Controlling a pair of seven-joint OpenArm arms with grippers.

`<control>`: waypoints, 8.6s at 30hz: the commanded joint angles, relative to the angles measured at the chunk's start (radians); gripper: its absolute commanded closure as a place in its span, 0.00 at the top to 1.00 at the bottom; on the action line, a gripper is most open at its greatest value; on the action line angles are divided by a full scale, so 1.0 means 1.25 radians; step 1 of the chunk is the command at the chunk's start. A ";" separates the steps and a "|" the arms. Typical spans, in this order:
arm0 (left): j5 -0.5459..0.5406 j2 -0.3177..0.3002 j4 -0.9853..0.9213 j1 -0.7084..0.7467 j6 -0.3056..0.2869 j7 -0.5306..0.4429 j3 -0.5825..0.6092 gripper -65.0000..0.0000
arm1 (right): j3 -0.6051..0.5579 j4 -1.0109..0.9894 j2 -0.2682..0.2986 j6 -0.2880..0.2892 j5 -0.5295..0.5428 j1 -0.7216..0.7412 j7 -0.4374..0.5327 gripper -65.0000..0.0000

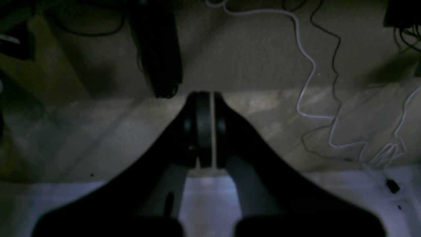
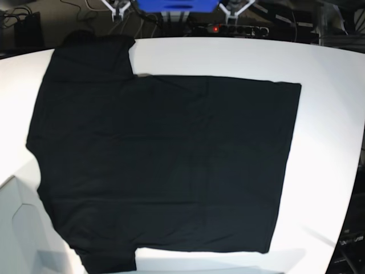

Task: Fold the T-shirt properly
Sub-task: 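Lower both grippers toward the shirt's shoulder corners, then grasp the black T-shirt's shoulder corners with both grippers, then pull the shoulder edge toward the robot with both grippers, then reach both grippers to the shirt's side edges midway along the body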

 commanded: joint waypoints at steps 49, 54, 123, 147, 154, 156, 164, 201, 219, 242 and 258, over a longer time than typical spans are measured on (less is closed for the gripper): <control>-0.469 -0.182 0.970 0.233 -0.004 0.135 -0.329 0.59 | 0.079 1.278 0.070 0.015 0.005 -0.508 -0.183 0.47; -0.467 -0.173 0.942 0.189 -0.004 0.138 -0.328 0.59 | 0.079 1.278 0.071 0.015 0.005 -0.502 -0.183 0.47; -0.467 -0.183 0.916 0.231 -0.006 0.137 -0.305 0.00 | 0.481 1.034 0.040 0.374 0.005 -0.157 -0.432 0.61; -0.465 -0.183 0.992 0.243 0.002 0.137 -0.307 0.00 | 0.542 1.148 0.047 0.559 0.003 -0.153 -0.439 0.00; -0.464 -0.179 1.030 0.248 0.003 0.138 -0.320 0.00 | 0.542 1.184 0.046 0.559 0.003 -0.158 -0.443 0.00; -0.462 -0.173 1.030 0.249 0.003 0.138 -0.331 0.00 | 0.542 1.180 0.049 0.560 0.003 -0.161 -0.475 0.00; -0.462 -0.149 1.027 0.249 -0.003 0.138 -0.373 0.00 | 0.542 1.176 0.046 0.569 0.004 -0.157 -0.520 0.42; -0.460 -0.144 1.030 0.260 0.000 0.138 -0.373 0.00 | 0.627 0.990 0.057 0.569 0.004 -0.107 -0.523 0.00; -0.467 -0.142 1.116 0.253 0.003 0.138 -0.374 0.00 | 0.612 1.203 0.014 0.569 0.004 -0.044 -0.524 0.00; -0.460 -0.142 0.990 -0.083 0.004 0.203 -0.371 0.00 | 0.470 1.001 0.104 0.569 -0.001 0.367 -0.676 0.00; -0.460 -0.144 0.896 -0.246 0.004 0.293 -0.371 0.00 | 0.392 0.726 0.164 0.569 -0.001 0.589 -0.614 0.00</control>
